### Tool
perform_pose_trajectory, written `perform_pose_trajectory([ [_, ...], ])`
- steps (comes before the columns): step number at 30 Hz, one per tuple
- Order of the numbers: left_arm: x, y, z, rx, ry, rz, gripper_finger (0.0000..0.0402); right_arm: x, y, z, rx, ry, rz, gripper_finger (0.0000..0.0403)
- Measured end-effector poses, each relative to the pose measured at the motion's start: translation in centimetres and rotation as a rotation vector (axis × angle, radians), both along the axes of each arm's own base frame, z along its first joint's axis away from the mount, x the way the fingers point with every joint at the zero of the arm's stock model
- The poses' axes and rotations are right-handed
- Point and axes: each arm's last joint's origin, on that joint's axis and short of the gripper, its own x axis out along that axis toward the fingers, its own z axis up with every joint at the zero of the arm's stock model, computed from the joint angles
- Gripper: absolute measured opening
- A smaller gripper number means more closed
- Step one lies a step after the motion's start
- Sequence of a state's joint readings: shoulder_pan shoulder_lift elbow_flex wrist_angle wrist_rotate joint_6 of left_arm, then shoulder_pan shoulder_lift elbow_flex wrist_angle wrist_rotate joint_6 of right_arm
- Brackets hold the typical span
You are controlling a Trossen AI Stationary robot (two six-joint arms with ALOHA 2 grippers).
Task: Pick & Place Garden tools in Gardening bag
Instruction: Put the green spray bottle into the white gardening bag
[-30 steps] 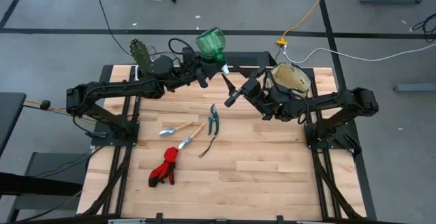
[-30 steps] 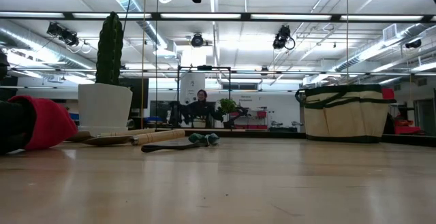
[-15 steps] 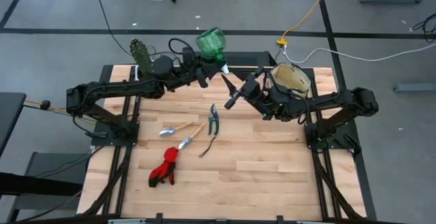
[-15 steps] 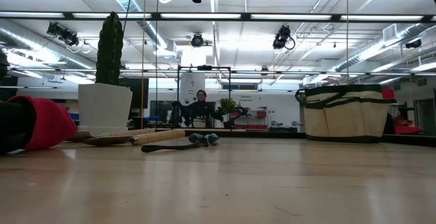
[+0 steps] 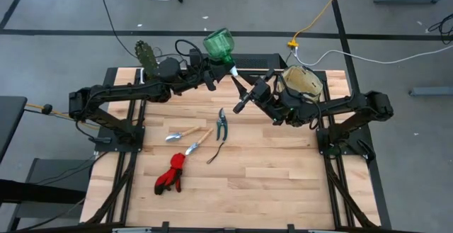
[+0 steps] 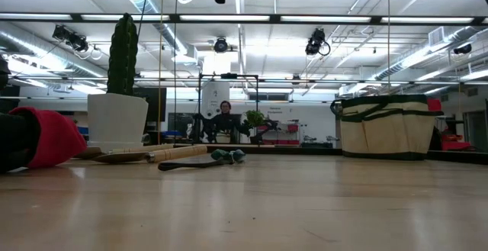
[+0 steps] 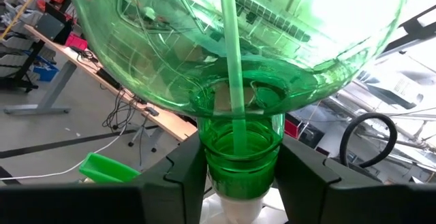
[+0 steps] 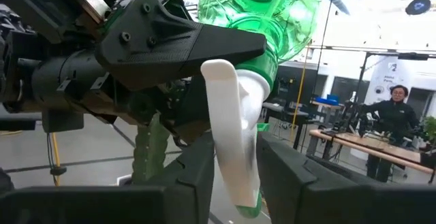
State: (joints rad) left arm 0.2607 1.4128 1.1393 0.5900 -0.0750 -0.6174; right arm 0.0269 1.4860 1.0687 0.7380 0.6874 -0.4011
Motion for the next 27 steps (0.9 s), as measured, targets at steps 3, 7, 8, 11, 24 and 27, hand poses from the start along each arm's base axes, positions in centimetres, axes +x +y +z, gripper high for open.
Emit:
perform_pose_trajectory([
  [3, 0.0, 0.0, 0.0, 0.0, 0.0, 0.001, 0.0153, 0.01, 0.0, -0.01, 0.0, 0.001, 0.0, 0.0094],
  [7, 0.0, 0.01, 0.01, -0.002, 0.0, 0.003, 0.0155, 0.0, 0.0, 0.0, -0.002, 0.002, -0.003, 0.0079],
  [8, 0.0, 0.01, 0.0, -0.003, 0.0, 0.003, 0.0155, -0.01, -0.01, 0.0, -0.002, 0.002, -0.004, 0.0076],
  [11, 0.0, 0.01, -0.01, -0.003, 0.0, 0.004, 0.0155, 0.0, -0.01, -0.01, -0.002, 0.003, -0.005, 0.0071],
  [24, 0.02, -0.07, 0.0, 0.001, 0.002, -0.005, 0.02, -0.01, -0.02, 0.02, 0.001, -0.002, -0.004, 0.0067],
  [27, 0.02, -0.06, 0.0, 0.001, 0.002, -0.002, 0.0214, -0.01, -0.02, 0.02, 0.001, -0.002, -0.004, 0.0065],
])
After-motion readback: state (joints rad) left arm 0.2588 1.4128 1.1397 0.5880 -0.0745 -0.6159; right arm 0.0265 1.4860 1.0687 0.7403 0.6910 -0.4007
